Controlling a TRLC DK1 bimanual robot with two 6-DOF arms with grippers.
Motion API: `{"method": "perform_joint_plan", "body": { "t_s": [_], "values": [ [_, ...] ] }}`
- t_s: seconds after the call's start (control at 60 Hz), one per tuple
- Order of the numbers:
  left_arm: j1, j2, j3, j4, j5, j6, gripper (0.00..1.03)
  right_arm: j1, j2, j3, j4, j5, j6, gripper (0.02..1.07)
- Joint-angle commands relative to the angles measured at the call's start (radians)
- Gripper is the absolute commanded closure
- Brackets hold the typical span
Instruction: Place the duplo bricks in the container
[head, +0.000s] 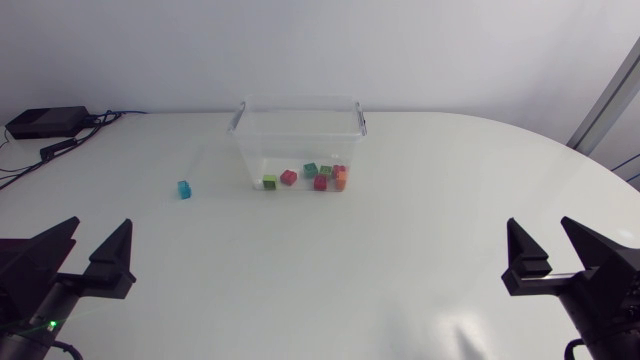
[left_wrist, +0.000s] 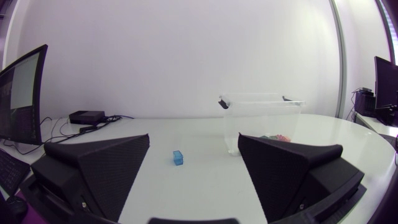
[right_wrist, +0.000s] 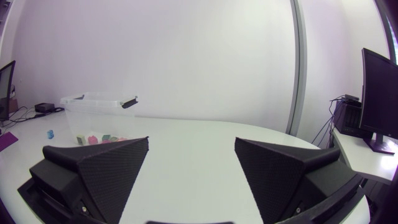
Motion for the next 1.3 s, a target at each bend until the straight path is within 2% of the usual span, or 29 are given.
{"method": "perform_joint_plan", "body": {
  "t_s": [0.0, 0.167, 0.317, 0.483, 0.6, 0.683, 0.9, 1.133, 1.283],
  "values": [
    [-0.003, -0.012, -0.015, 0.001, -0.005, 0.001, 0.04, -0.01, -0.005, -0.017, -0.006, -0.005, -0.011, 0.07],
    [-0.002, -0.012, -0.017, 0.004, -0.005, 0.028, 0.04, -0.01, -0.005, -0.017, -0.006, -0.005, -0.011, 0.07],
    [0.066, -0.012, -0.01, 0.016, -0.013, 0.026, 0.04, -0.01, -0.005, -0.017, -0.006, -0.005, -0.011, 0.07],
    [0.069, 0.029, 0.063, -0.039, -0.012, 0.032, 0.04, -0.009, -0.005, -0.017, -0.006, -0.005, -0.011, 0.07],
    [0.035, 0.192, 0.167, -0.052, -0.012, 0.026, 0.04, -0.01, -0.005, -0.017, -0.006, -0.005, -0.011, 0.07],
    [0.037, 0.348, 0.269, -0.075, -0.013, 0.024, 0.04, -0.01, -0.005, -0.017, -0.006, -0.005, -0.011, 0.07],
    [0.052, 0.767, 0.572, -0.21, -0.019, 0.0, 0.04, -0.01, -0.005, -0.017, -0.006, -0.005, -0.011, 0.07],
    [0.043, 1.172, 0.712, -0.211, -0.042, -0.043, 0.04, -0.009, -0.005, -0.017, -0.006, -0.005, -0.011, 0.07],
    [0.041, 1.339, 0.787, -0.193, -0.044, -0.061, 0.04, -0.01, -0.005, -0.017, -0.006, -0.005, -0.011, 0.07]
  ]
}}
